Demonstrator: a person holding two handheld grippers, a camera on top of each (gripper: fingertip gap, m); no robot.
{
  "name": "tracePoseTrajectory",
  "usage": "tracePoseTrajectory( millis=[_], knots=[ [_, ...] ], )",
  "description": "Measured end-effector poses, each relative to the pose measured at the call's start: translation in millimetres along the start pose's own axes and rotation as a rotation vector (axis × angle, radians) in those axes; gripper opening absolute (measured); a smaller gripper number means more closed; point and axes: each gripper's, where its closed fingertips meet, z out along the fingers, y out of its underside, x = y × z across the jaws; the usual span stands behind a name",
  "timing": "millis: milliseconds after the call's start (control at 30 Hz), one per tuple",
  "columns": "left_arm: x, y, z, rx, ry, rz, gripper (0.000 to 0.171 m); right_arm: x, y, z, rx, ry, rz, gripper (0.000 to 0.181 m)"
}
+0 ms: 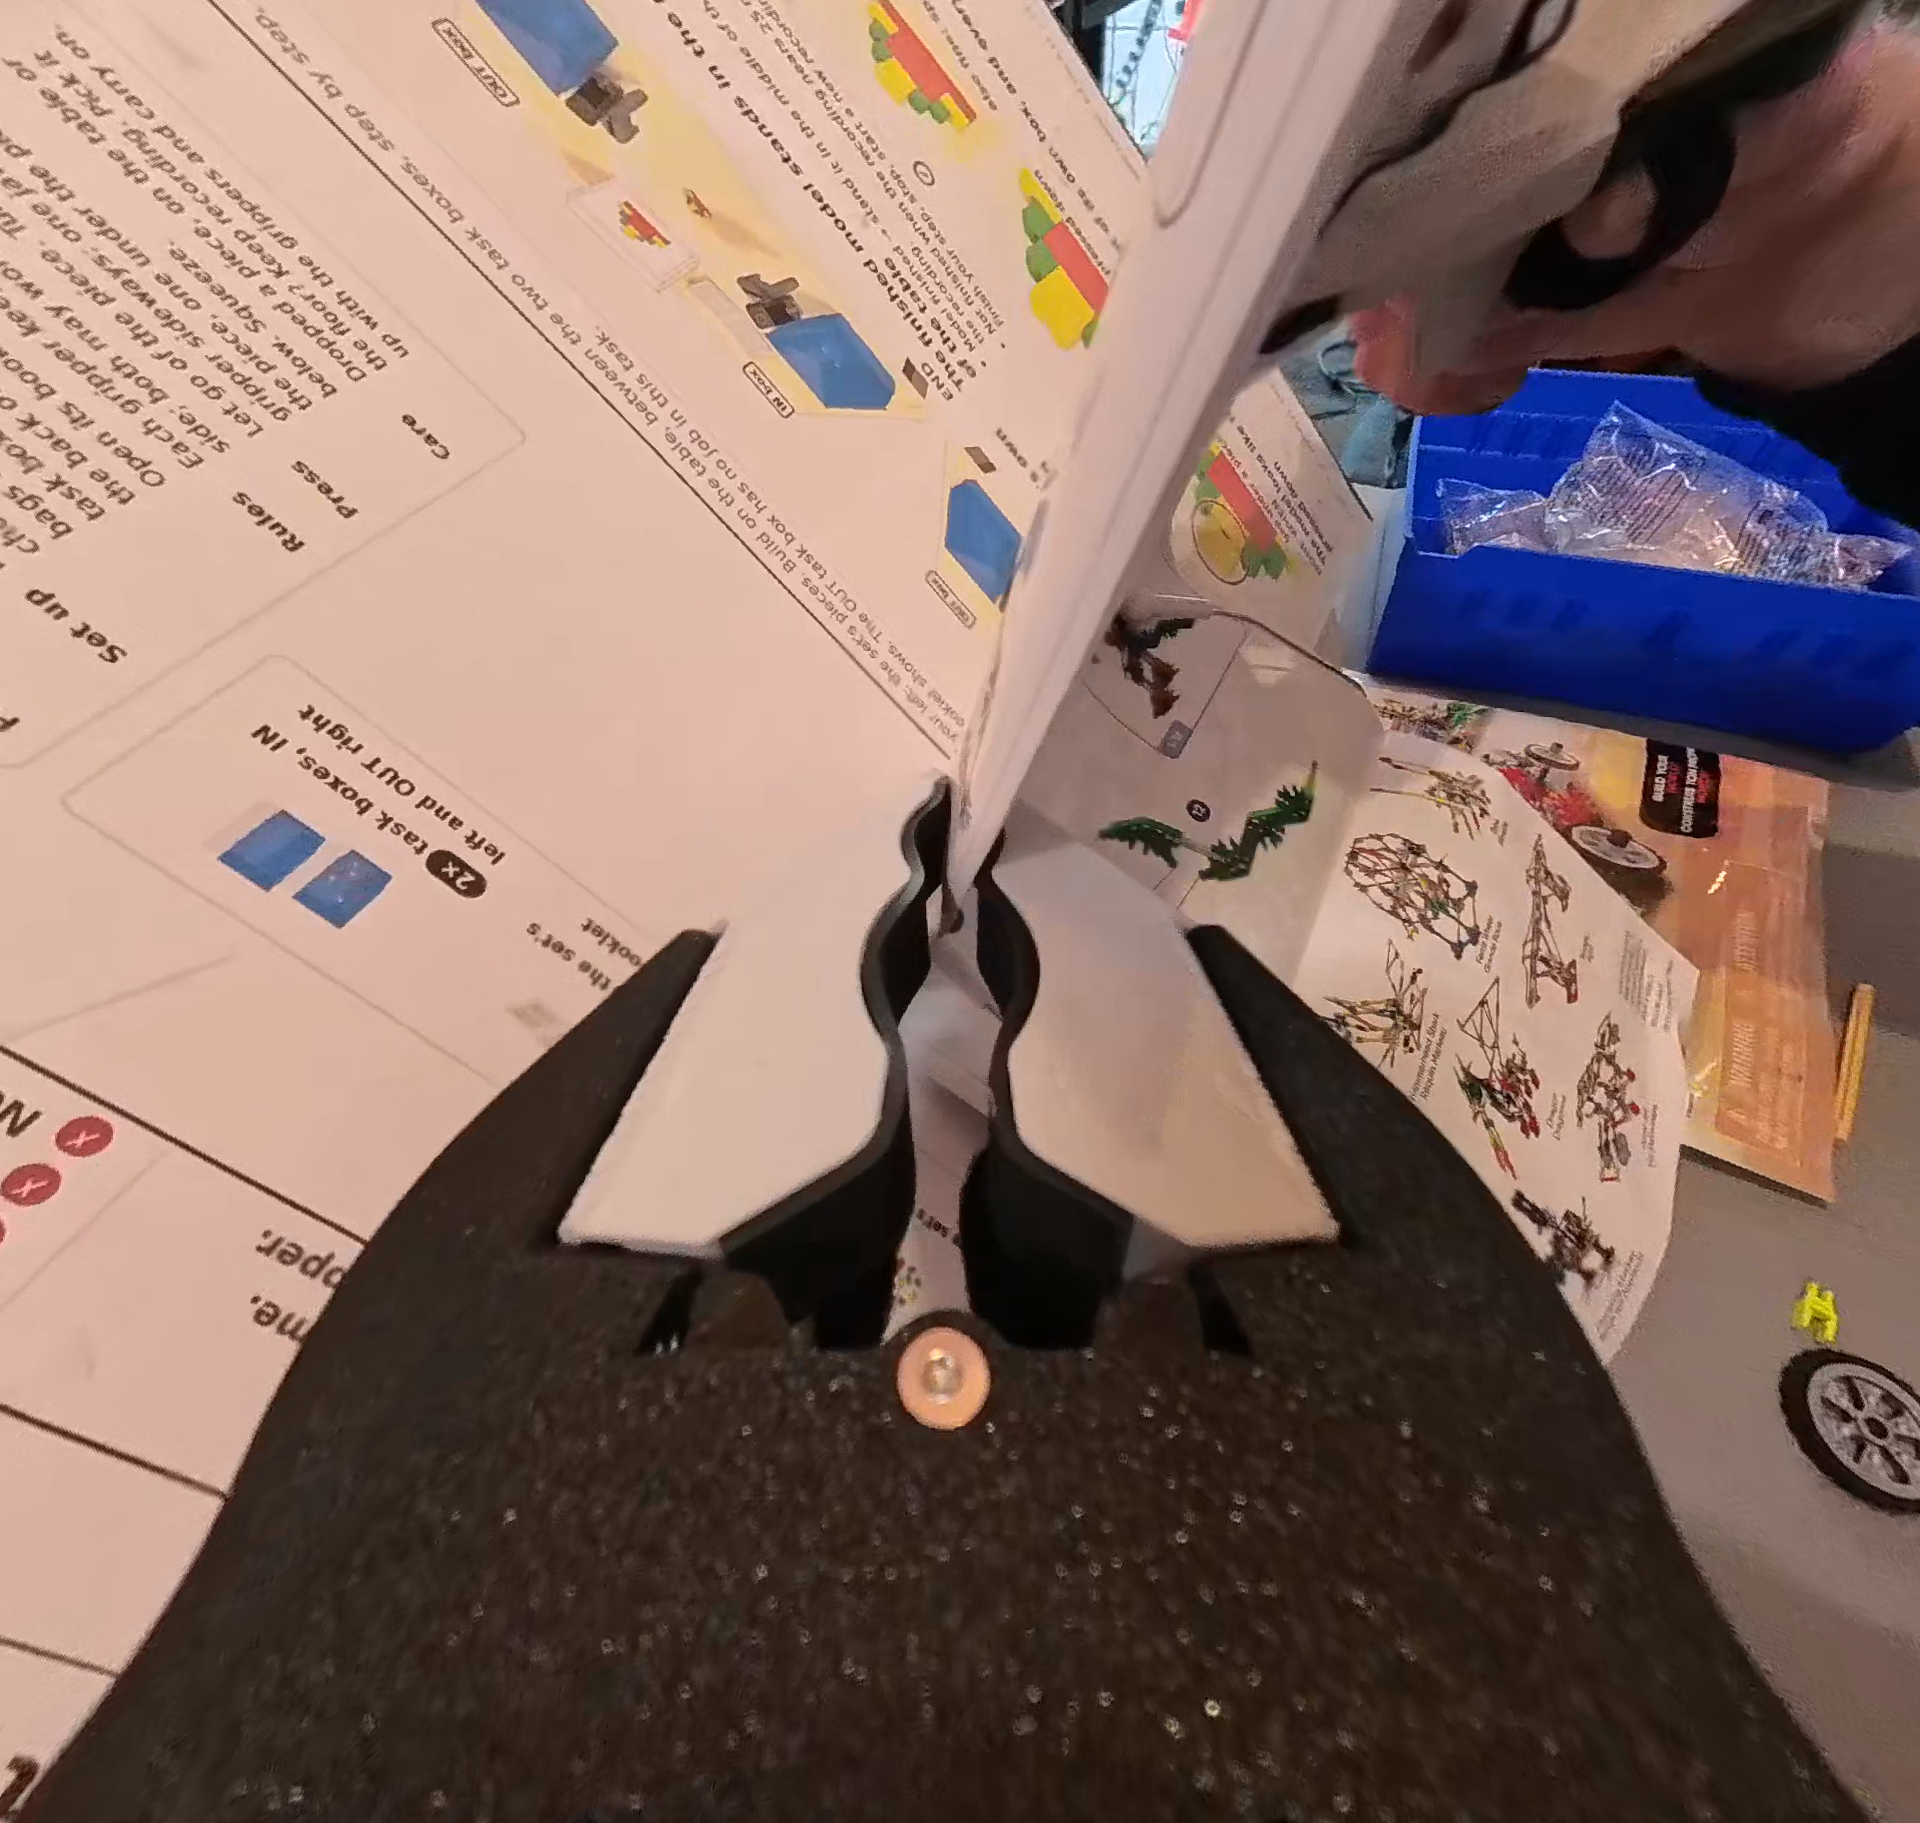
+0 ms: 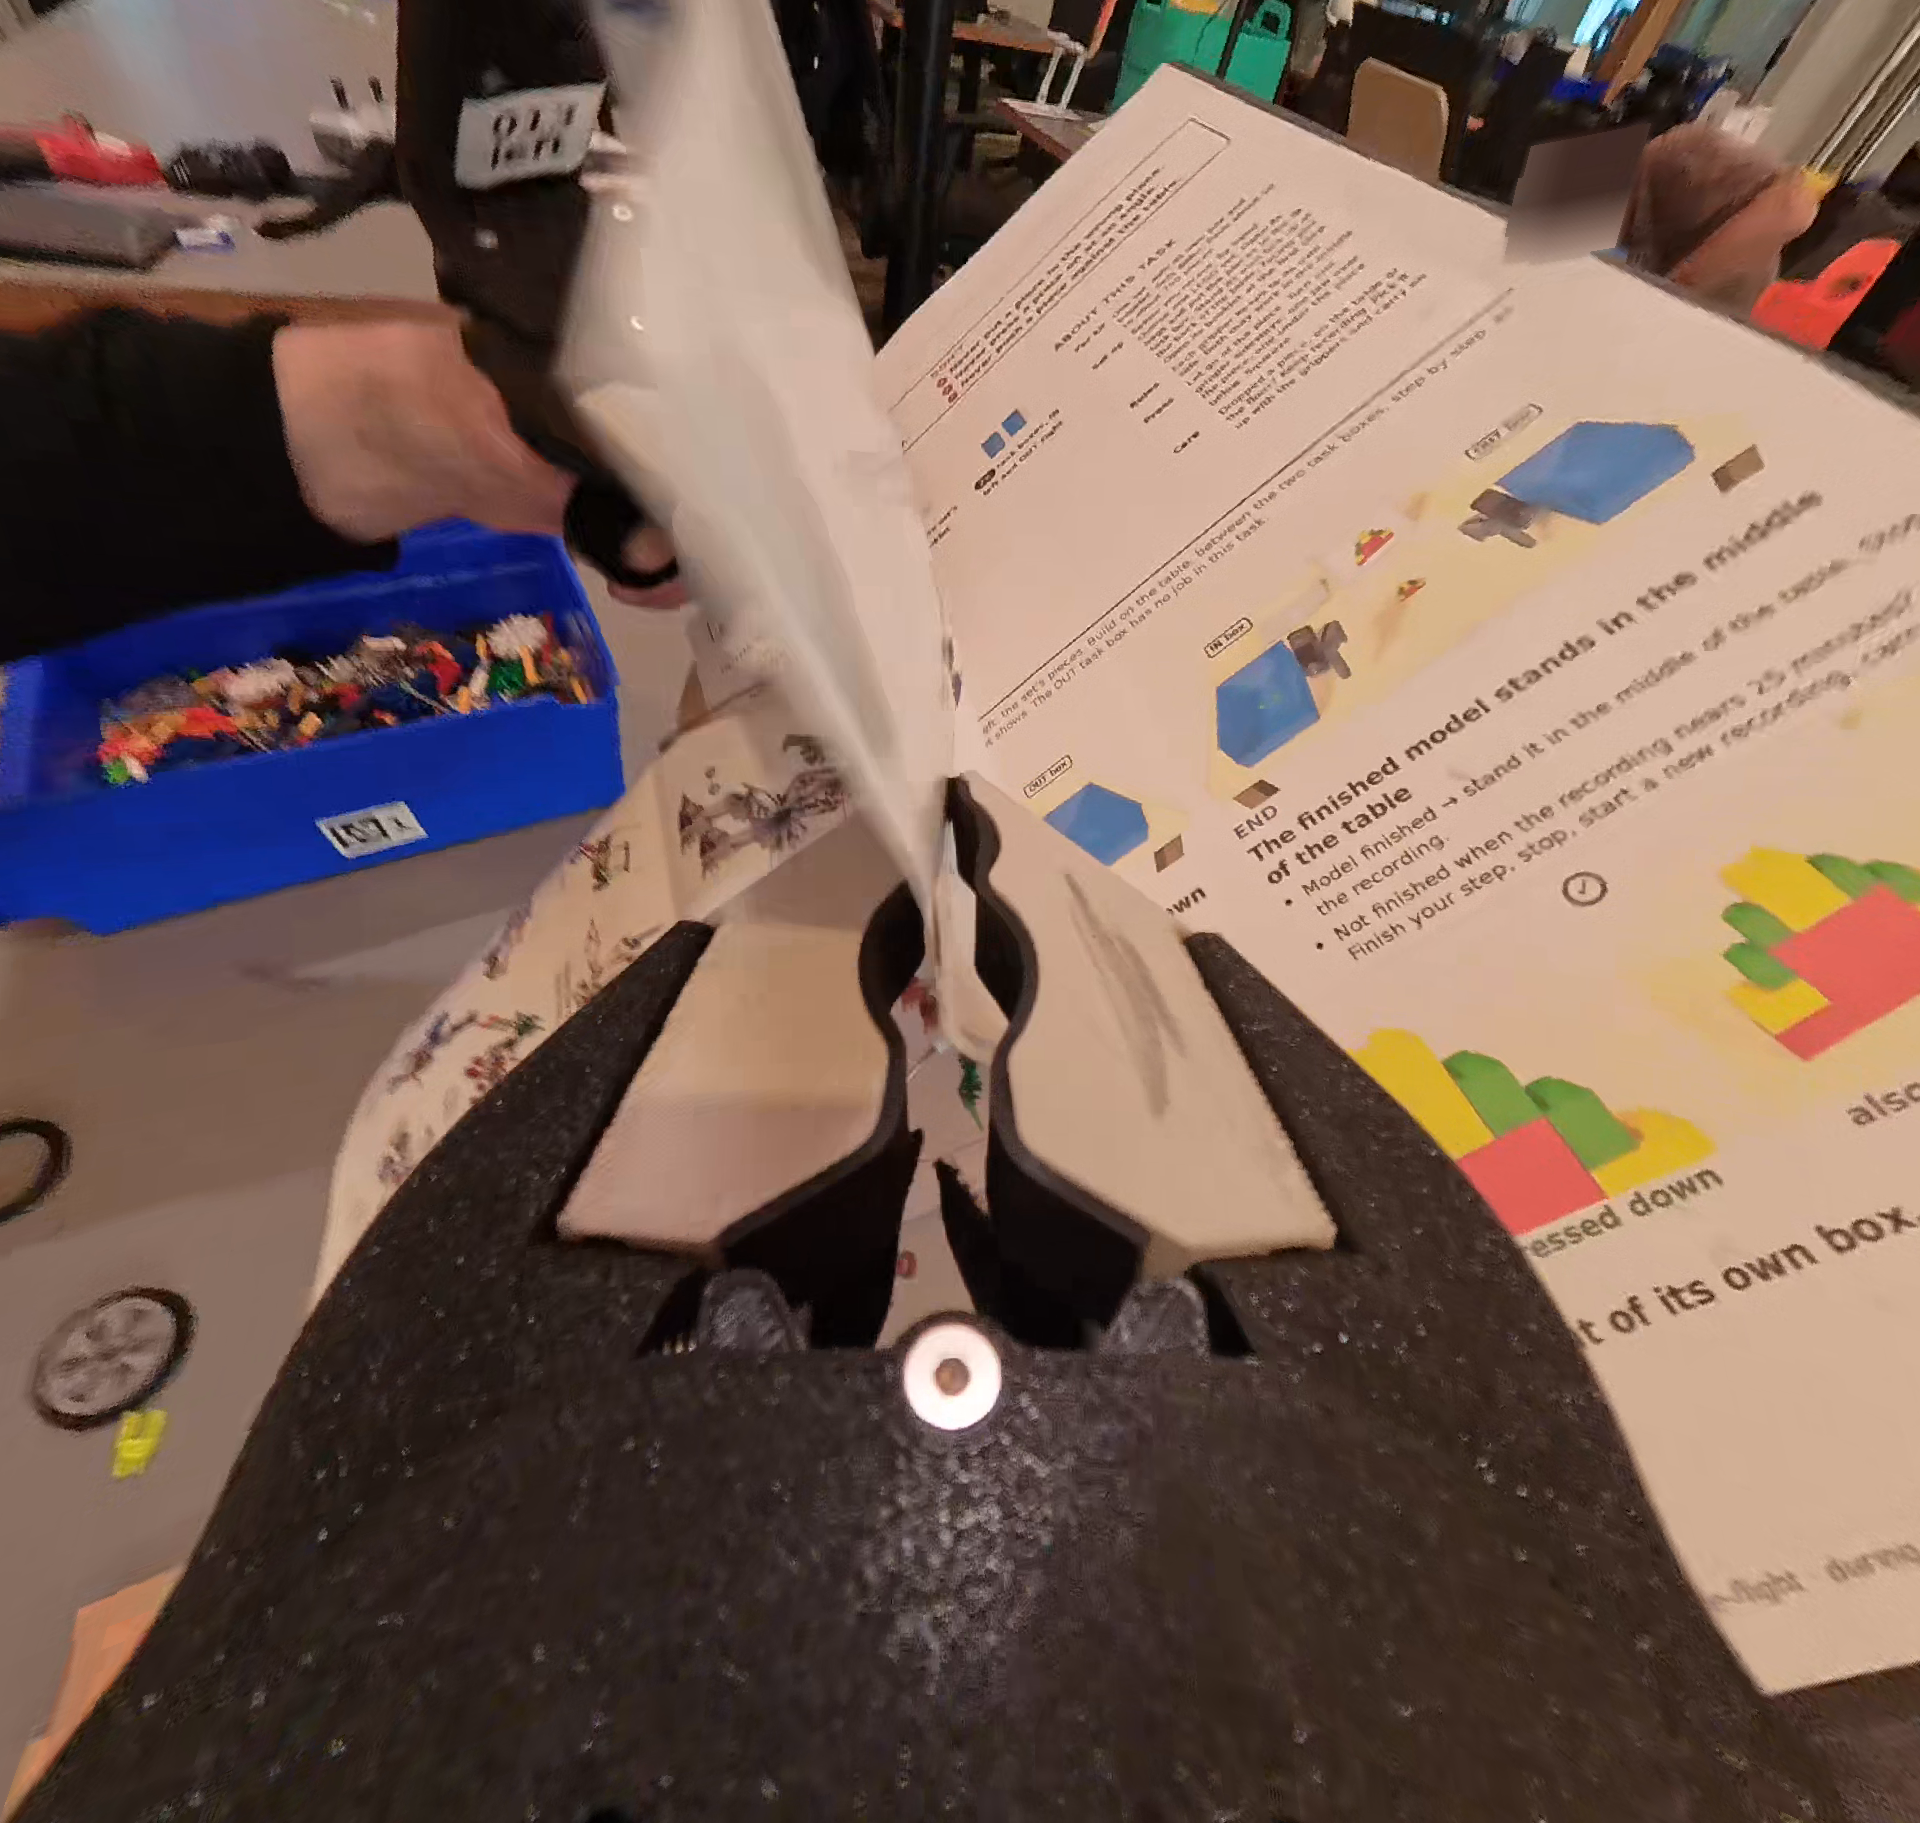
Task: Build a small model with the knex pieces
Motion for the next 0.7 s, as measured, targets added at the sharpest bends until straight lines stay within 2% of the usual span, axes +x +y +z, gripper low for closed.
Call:
tracePoseTrajectory(
  millis=[167, 300, 367, 400, 500, 600, 700],
  knots=[
    [10.4, 4.6, 0.8, 0.007, 0.02, 0.081, 0.0, 14.0, -1.5, 1.0, 0.012, -0.007, 0.221, 0.0],
    [15.1, 6.7, 2.6, -0.002, 0.025, 0.122, 0.0, 24.4, 1.2, 7.5, -0.015, 0.033, 0.29, 0.0],
    [12.7, 6.0, 1.7, 0.0, 0.001, 0.123, 0.001, 22.3, -1.4, 7.9, -0.038, 0.043, 0.239, 0.0],
    [11.4, 5.0, 1.3, 0.006, -0.01, 0.123, 0.007, 21.5, -2.0, 6.9, -0.044, 0.042, 0.225, 0.0],
    [13.6, 3.7, 0.6, 0.021, 0.014, 0.094, 0.0, 10.9, -2.3, 3.0, -0.038, -0.018, 0.205, 0.002],
    [13.2, -4.4, -2.2, 0.077, 0.017, 0.072, 0.018, 1.0, 3.8, 0.3, -0.063, -0.068, 0.176, 0.0],
    [32.6, -20.7, -9.1, 0.147, 0.06, 0.111, 0.02, -8.6, 8.5, -1.7, -0.098, -0.101, 0.104, 0.0]
  ],
)
